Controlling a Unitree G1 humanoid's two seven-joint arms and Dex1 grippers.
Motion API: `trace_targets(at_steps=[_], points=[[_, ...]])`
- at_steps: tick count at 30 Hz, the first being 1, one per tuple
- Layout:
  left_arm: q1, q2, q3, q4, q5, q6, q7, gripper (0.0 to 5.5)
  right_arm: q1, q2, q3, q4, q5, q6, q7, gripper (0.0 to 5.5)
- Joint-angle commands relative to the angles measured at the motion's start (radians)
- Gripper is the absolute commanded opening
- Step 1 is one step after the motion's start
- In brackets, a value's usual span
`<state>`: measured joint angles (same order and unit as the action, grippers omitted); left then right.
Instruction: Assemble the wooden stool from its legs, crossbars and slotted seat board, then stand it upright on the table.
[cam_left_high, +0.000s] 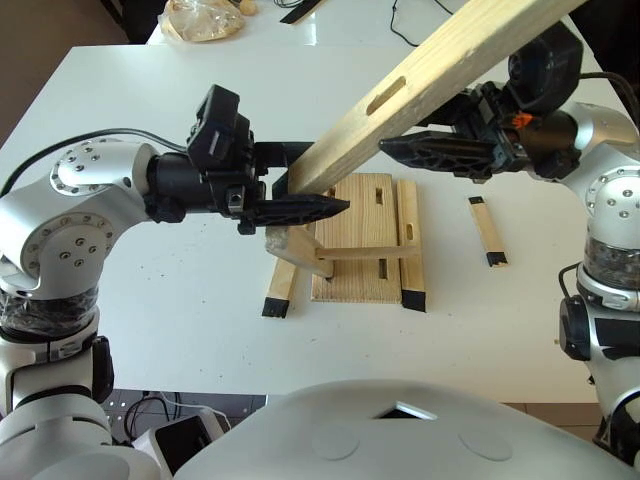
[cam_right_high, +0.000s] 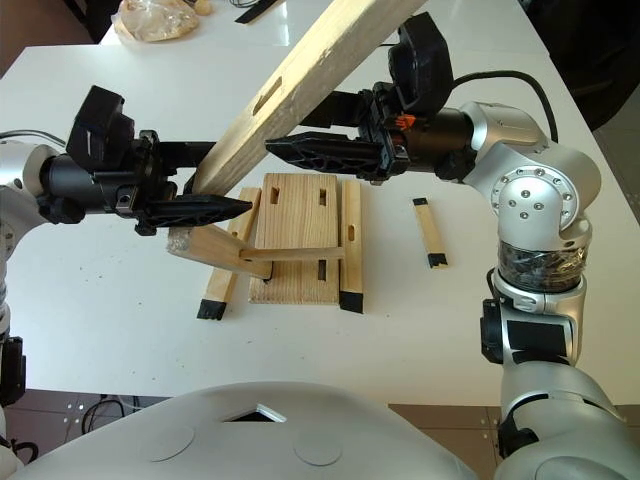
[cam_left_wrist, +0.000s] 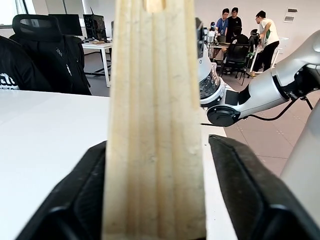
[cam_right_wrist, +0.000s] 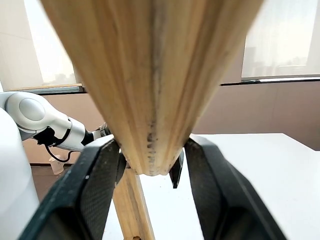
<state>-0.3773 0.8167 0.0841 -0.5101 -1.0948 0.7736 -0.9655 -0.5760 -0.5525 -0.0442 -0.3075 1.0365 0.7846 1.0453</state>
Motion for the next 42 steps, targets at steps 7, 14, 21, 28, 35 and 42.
trace_targets(at_steps=[7, 14, 21, 28, 35, 42], points=[[-0.108, -0.065, 0.048, 0.075, -0.051, 0.033, 0.121, 3.64, 0.014, -0.026, -0.028, 0.008, -0.052, -0.036, 0.007, 2.05], [-0.12, -0.066, 0.067, 0.067, -0.047, 0.031, 0.133, 3.64, 0.032, -0.112, -0.056, 0.066, -0.159, -0.1, 0.065, 2.05], [-0.012, 0.02, 0.095, 0.208, 0.171, -0.082, 0.029, 3.64, 0.125, -0.246, -0.069, 0.151, -0.287, -0.181, 0.168, 2.05], [0.189, 0.048, 0.062, 0.292, 0.366, -0.208, -0.075, 3.64, 0.291, -0.312, -0.078, 0.111, -0.334, -0.215, 0.234, 2.05], [0.424, 0.107, -0.002, 0.26, 0.545, -0.346, -0.194, 3.64, 0.446, -0.334, -0.071, -0.023, -0.338, -0.24, 0.27, 2.04], [0.455, 0.092, -0.047, 0.233, 0.602, -0.379, -0.212, 3.64, 0.508, -0.321, -0.009, -0.056, -0.431, -0.326, 0.26, 2.04]])
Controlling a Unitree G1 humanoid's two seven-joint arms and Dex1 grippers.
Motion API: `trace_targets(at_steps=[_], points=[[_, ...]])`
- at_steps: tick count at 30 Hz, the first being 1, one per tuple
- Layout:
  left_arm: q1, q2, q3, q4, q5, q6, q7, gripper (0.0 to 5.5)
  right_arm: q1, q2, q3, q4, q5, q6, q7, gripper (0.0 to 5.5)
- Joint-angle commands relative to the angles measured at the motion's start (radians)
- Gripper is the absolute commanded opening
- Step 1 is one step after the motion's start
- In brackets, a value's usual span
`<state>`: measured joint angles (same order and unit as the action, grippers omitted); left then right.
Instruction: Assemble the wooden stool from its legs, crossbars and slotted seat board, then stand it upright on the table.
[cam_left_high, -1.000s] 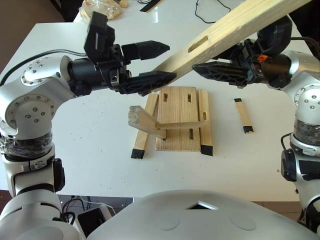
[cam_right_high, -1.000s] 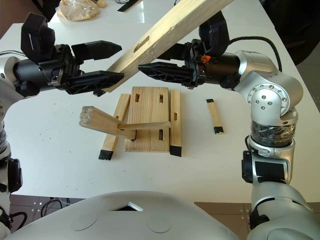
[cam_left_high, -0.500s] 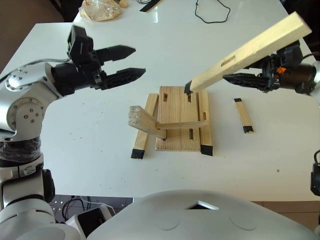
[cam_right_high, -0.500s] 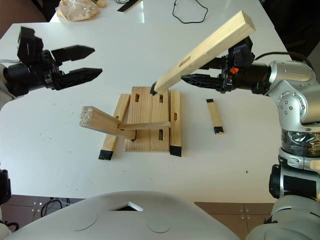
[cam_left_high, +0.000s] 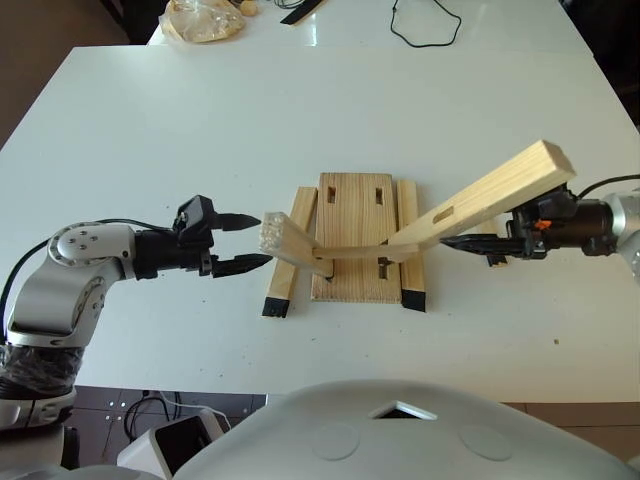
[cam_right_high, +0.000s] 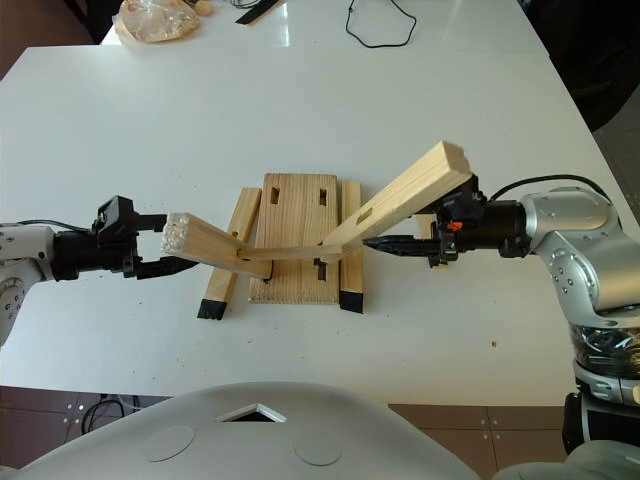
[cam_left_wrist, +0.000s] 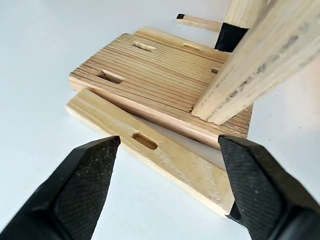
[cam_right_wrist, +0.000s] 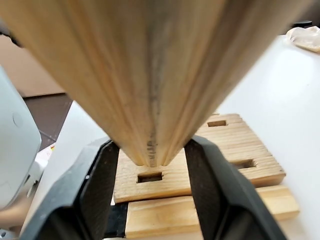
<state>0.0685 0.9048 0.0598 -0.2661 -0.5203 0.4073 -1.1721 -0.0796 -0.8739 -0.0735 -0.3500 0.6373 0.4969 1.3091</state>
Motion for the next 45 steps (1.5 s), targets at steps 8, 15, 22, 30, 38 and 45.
trace_targets(at_steps=[8, 15, 22, 30, 38, 45], points=[[0.012, -0.004, -0.037, -0.014, 0.039, -0.014, -0.008, 3.64, 0.053, -0.013, 0.065, 0.03, -0.12, -0.132, 0.021, 2.04], [0.013, -0.014, -0.045, -0.04, 0.034, -0.001, 0.002, 3.64, 0.069, -0.022, 0.1, 0.026, -0.154, -0.183, 0.02, 2.04], [0.019, -0.032, -0.062, -0.081, 0.033, 0.009, 0.027, 3.64, 0.05, -0.059, 0.106, 0.018, -0.153, -0.165, 0.025, 2.04], [0.028, -0.078, -0.093, -0.12, 0.043, 0.01, 0.079, 3.64, -0.049, -0.043, 0.22, 0.059, -0.217, -0.167, 0.026, 2.04], [0.021, -0.091, -0.117, -0.137, 0.05, 0.019, 0.092, 3.64, -0.113, -0.03, 0.309, 0.109, -0.27, -0.191, 0.036, 2.04], [0.023, -0.101, -0.126, -0.153, 0.05, 0.029, 0.106, 3.64, -0.132, -0.022, 0.336, 0.108, -0.308, -0.21, 0.048, 1.09]])
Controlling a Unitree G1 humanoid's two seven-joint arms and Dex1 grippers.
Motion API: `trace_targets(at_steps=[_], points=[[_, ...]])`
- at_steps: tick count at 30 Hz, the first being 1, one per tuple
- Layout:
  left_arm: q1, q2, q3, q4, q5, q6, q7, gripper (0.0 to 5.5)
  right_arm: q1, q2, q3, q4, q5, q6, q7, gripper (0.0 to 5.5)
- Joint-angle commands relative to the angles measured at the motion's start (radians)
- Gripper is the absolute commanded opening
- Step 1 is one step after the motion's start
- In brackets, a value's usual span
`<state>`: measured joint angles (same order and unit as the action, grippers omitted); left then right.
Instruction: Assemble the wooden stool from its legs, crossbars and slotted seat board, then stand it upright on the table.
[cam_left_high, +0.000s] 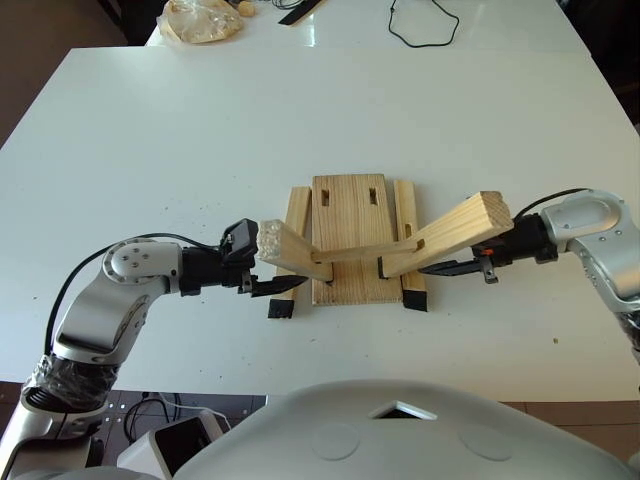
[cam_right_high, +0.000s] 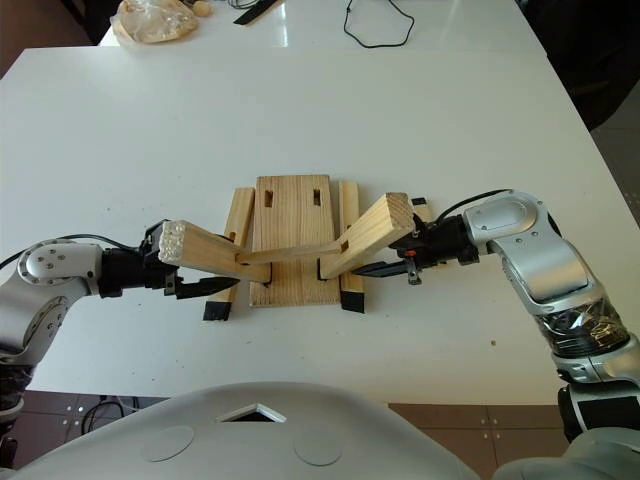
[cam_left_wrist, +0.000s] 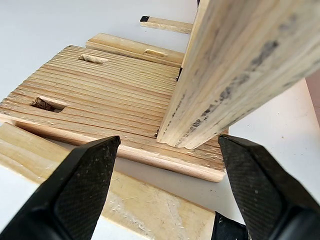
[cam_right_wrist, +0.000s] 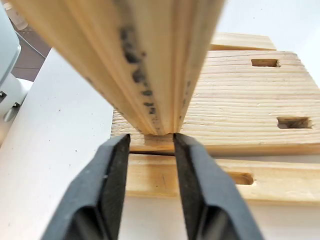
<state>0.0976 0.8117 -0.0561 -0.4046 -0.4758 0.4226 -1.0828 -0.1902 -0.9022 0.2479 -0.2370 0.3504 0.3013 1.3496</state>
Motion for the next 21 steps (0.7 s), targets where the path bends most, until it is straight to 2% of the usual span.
trace_targets(at_steps=[1, 8, 21], points=[[-0.008, -0.009, -0.012, -0.016, 0.005, 0.015, 0.02, 3.64, -0.026, 0.008, 0.016, -0.007, -0.023, -0.013, 0.009, 1.02], [-0.005, -0.014, -0.023, -0.006, 0.014, 0.005, 0.023, 3.64, -0.041, 0.02, 0.011, -0.04, -0.003, 0.016, 0.008, 0.02], [-0.033, -0.034, -0.045, -0.007, 0.029, 0.021, 0.052, 3.64, -0.049, 0.055, 0.022, -0.074, 0.004, 0.045, -0.017, 0.02]])
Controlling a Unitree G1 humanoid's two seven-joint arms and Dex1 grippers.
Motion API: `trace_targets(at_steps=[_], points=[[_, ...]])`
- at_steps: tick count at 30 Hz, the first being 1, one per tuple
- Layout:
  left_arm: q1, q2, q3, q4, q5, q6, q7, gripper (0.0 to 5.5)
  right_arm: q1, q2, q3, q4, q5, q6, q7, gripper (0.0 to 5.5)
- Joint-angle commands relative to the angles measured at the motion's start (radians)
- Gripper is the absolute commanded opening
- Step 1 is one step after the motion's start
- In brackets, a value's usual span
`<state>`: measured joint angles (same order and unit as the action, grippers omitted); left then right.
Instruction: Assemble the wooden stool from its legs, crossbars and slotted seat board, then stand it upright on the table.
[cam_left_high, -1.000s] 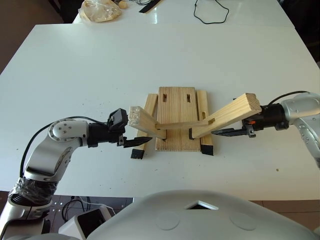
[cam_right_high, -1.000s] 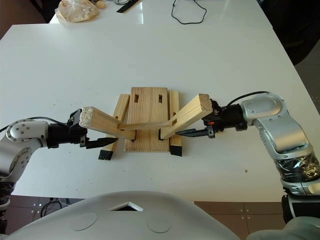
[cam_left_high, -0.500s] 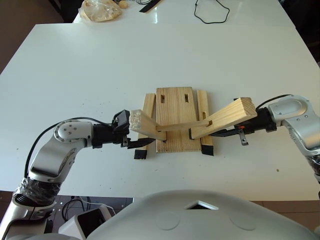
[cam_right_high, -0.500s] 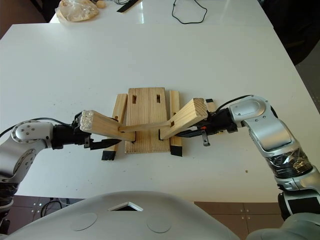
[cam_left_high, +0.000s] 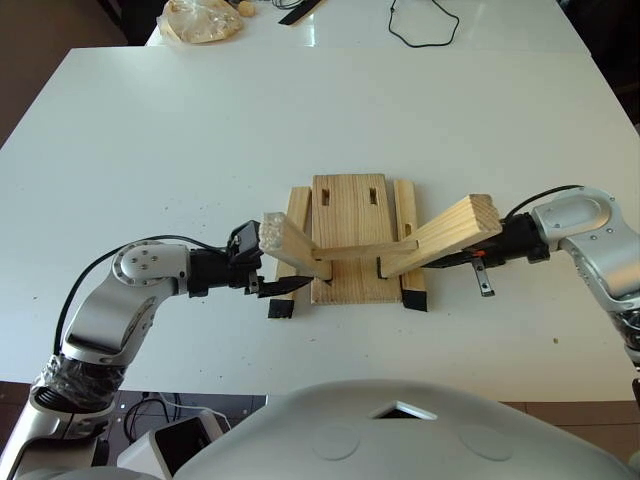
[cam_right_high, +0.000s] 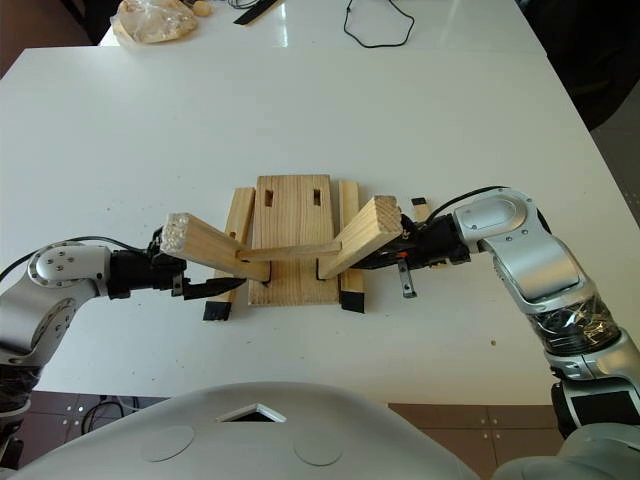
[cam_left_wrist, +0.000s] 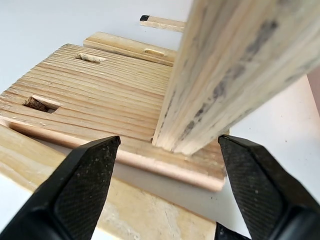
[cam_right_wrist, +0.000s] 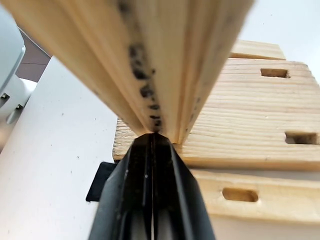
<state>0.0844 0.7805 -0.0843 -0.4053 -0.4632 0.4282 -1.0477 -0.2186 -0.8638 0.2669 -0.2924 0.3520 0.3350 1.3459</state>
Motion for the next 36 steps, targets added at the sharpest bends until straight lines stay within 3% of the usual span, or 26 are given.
trace_targets(at_steps=[1, 17, 20, 24, 27, 36], points=[[-0.02, -0.005, -0.019, -0.011, 0.017, 0.018, 0.018, 3.64, -0.017, 0.02, 0.006, -0.019, -0.001, 0.011, -0.015, 0.02], [0.029, 0.002, -0.047, 0.031, 0.074, -0.027, 0.018, 3.64, 0.027, -0.018, -0.042, 0.026, -0.056, -0.031, -0.046, 0.02], [0.034, 0.002, -0.045, 0.037, 0.081, -0.033, 0.019, 3.64, 0.063, -0.06, -0.112, 0.021, -0.025, -0.032, -0.041, 0.02], [0.046, 0.004, -0.038, 0.034, 0.085, -0.038, 0.021, 3.64, 0.145, -0.115, -0.314, -0.015, 0.129, 0.034, -0.008, 0.02], [0.06, 0.004, -0.029, 0.028, 0.083, -0.042, 0.026, 3.64, 0.18, -0.145, -0.43, -0.036, 0.246, 0.103, 0.021, 0.45], [0.053, 0.004, -0.021, 0.032, 0.083, -0.044, 0.025, 3.64, 0.096, -0.168, -0.619, -0.116, 0.612, 0.338, -0.007, 1.97]])
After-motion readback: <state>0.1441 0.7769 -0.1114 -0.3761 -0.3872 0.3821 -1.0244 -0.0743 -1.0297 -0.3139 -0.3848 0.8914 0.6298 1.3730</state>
